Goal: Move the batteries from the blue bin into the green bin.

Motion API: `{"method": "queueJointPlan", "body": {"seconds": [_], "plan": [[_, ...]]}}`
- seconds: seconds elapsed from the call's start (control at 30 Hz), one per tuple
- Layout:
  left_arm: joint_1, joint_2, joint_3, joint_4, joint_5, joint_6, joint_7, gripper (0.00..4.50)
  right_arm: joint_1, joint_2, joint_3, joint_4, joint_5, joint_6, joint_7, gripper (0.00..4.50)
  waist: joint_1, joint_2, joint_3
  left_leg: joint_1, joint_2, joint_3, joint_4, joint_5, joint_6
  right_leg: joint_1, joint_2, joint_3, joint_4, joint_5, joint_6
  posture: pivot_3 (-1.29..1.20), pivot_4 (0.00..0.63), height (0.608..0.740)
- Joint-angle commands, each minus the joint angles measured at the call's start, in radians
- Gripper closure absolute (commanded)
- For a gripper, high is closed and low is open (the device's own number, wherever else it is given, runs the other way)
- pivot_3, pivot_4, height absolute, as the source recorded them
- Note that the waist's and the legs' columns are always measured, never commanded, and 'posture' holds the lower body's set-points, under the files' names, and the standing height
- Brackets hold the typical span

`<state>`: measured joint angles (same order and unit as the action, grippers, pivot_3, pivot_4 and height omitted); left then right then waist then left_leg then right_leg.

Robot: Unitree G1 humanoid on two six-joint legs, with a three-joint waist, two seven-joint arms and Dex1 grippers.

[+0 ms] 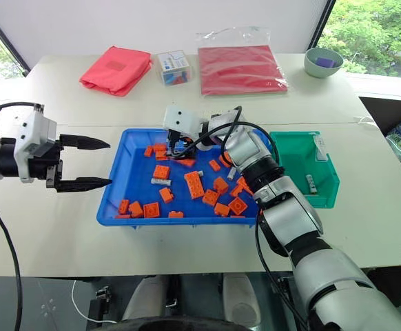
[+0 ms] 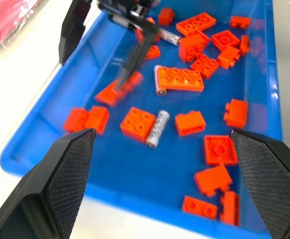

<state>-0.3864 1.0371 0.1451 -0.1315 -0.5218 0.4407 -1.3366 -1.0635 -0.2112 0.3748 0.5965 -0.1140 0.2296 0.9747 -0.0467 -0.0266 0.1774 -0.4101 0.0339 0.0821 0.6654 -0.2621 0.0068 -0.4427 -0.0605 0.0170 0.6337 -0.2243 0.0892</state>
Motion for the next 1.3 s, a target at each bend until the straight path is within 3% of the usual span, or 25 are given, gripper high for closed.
{"method": "queueJointPlan", "body": {"seconds": [0.03, 0.2, 0.33, 0.43, 0.77, 1.2, 1.3], "plan": [[-0.034, -0.001, -0.005, 0.011, 0.006, -0.017, -0.008, 0.00, -0.010, 0.012, -0.038, -0.076, 0.035, 0.035, 0.001, 0.07, 0.001, 0.000, 0.000, 0.000, 0.000, 0.000, 0.000, 0.000, 0.000, 0.000, 0.000, 0.000, 0.000, 0.000, 0.000, 0.00, 0.150, 0.736], [-0.045, -0.005, -0.011, 0.023, 0.010, -0.021, -0.018, 0.00, 0.014, -0.019, -0.054, -0.232, 0.087, 0.180, 0.046, 0.07, 0.004, 0.000, 0.000, 0.000, 0.000, 0.000, 0.000, 0.000, 0.000, 0.000, -0.001, 0.000, 0.000, 0.000, 0.000, 0.00, 0.150, 0.736], [-0.034, -0.011, -0.023, 0.006, 0.000, -0.009, -0.035, 0.00, 0.097, -0.063, -0.031, -0.478, 0.188, 0.471, 0.131, 0.07, 0.007, 0.000, 0.000, 0.000, 0.000, -0.001, 0.000, 0.000, 0.000, 0.001, -0.002, 0.000, 0.000, 0.000, 0.000, 0.00, 0.150, 0.736], [-0.033, -0.024, -0.038, -0.001, 0.010, -0.020, -0.041, 0.00, 0.147, -0.078, -0.003, -0.547, 0.201, 0.573, 0.118, 0.07, 0.006, 0.000, 0.000, 0.000, 0.000, -0.001, 0.000, 0.000, 0.000, 0.001, -0.002, 0.000, 0.000, 0.000, 0.000, 0.00, 0.150, 0.736], [-0.079, -0.041, -0.057, 0.016, 0.018, -0.025, -0.038, 0.00, 0.195, -0.004, 0.052, -0.439, 0.189, 0.636, -0.013, 0.07, 0.003, 0.000, 0.000, 0.000, 0.000, -0.001, 0.000, 0.000, 0.000, 0.000, -0.001, 0.000, 0.000, 0.000, 0.000, 0.00, 0.150, 0.736], [-0.074, -0.038, -0.047, 0.008, 0.017, -0.030, -0.026, 0.00, 0.204, 0.032, 0.117, -0.333, 0.163, 0.576, -0.054, 0.07, 0.003, 0.000, 0.000, 0.000, -0.001, -0.001, 0.000, 0.000, 0.000, 0.001, -0.001, -0.001, 0.000, 0.000, 0.000, 0.00, 0.150, 0.736], [-0.079, -0.040, -0.047, 0.009, 0.017, -0.031, -0.023, 0.00, 0.203, 0.038, 0.132, -0.324, 0.154, 0.562, -0.054, 0.96, 0.003, 0.000, 0.000, 0.000, -0.001, -0.001, 0.000, 0.000, 0.000, 0.001, -0.001, -0.001, 0.000, 0.000, 0.000, 0.00, 0.150, 0.736]]}}
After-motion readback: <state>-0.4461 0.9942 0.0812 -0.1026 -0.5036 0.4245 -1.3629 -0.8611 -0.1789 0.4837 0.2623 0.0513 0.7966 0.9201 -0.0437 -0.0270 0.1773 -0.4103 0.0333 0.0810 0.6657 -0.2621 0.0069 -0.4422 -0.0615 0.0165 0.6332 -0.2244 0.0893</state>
